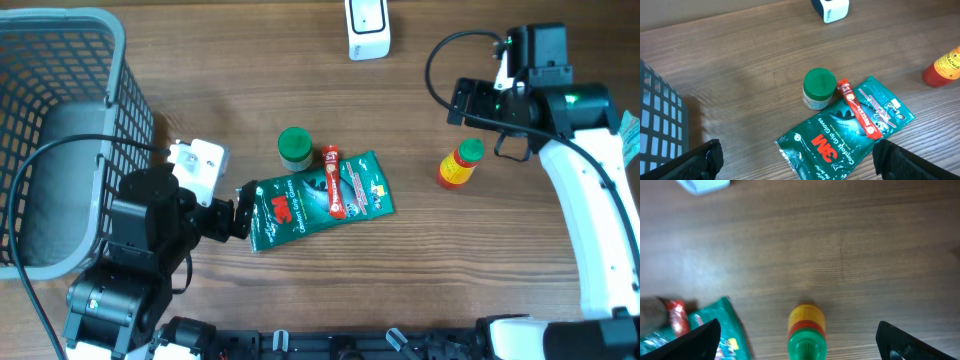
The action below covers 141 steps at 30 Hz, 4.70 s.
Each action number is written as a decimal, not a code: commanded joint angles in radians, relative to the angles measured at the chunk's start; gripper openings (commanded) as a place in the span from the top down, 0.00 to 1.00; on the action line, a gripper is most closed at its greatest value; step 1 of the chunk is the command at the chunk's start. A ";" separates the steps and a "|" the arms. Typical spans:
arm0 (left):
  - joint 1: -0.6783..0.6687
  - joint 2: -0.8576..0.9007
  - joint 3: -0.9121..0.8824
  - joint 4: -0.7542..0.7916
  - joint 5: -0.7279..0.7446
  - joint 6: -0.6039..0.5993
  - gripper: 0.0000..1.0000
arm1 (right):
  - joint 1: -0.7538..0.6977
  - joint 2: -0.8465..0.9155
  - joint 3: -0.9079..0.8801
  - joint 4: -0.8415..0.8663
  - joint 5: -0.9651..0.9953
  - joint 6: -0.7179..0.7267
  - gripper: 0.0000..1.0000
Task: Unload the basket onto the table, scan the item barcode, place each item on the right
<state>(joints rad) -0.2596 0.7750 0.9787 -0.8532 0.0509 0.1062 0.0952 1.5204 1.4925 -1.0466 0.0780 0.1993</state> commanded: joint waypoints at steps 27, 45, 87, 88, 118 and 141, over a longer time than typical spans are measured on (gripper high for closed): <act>0.005 -0.002 -0.001 0.002 0.008 -0.006 0.00 | -0.003 0.255 -0.016 -0.239 0.007 -0.064 0.44; 0.005 -0.002 -0.001 0.002 0.008 -0.006 0.00 | -0.009 0.254 0.011 -0.203 -0.177 0.600 0.54; 0.005 -0.002 -0.001 0.002 0.008 -0.006 0.00 | -0.332 0.513 0.005 -0.162 -0.715 0.594 0.00; 0.005 -0.002 -0.001 0.002 0.008 -0.006 0.00 | -0.332 0.549 0.005 -0.162 -0.760 0.548 0.00; 0.005 -0.002 -0.001 0.002 0.008 -0.006 0.00 | -0.233 0.717 -0.031 -0.132 -0.973 0.324 0.54; 0.005 -0.002 -0.001 0.002 0.008 -0.006 0.00 | -0.225 0.562 -0.101 -0.566 -0.972 0.222 0.61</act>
<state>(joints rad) -0.2596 0.7750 0.9787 -0.8536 0.0509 0.1066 -0.1402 2.1895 1.4300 -1.6020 -0.9081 0.3985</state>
